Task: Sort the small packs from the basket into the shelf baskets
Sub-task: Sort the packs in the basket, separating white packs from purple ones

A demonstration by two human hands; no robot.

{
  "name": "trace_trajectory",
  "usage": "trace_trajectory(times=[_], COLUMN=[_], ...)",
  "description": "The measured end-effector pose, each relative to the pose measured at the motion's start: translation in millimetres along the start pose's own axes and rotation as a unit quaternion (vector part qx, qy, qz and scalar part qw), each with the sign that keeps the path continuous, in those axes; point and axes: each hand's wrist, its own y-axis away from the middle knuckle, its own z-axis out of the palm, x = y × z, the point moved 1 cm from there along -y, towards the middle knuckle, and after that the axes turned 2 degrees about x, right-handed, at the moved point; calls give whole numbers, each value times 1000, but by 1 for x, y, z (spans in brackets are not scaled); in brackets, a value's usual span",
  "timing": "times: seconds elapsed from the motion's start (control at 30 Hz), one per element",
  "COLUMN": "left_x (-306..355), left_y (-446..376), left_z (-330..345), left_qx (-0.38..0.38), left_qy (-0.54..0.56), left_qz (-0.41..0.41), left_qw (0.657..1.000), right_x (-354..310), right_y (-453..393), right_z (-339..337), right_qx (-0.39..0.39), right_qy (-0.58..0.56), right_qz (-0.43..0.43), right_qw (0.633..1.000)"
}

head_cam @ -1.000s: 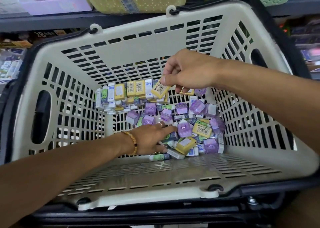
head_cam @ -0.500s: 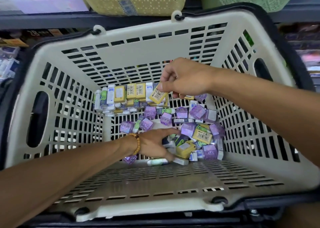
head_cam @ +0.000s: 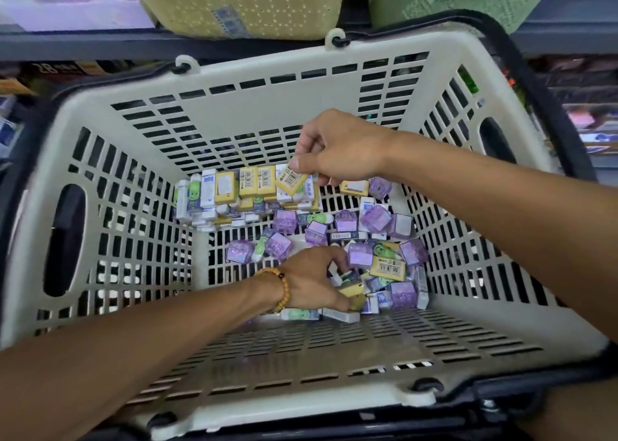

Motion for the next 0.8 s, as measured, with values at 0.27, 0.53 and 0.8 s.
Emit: trace_trajectory(times=[0.27, 0.53, 0.8], left_x=[14, 4, -1], left_y=[1, 0, 2], left_z=[-4, -14, -5], left_qx=[-114, -146, -109], left_qy=[-145, -136, -292], left_qz=[153, 142, 206], left_qw=[971, 970, 927], right_x=[-3, -3, -7], right_y=[1, 7, 10], right_z=[-2, -6, -9], right_qx=[-3, -5, 2], right_qy=[9, 42, 56], right_qz=[-4, -9, -17], right_qw=[1000, 999, 998])
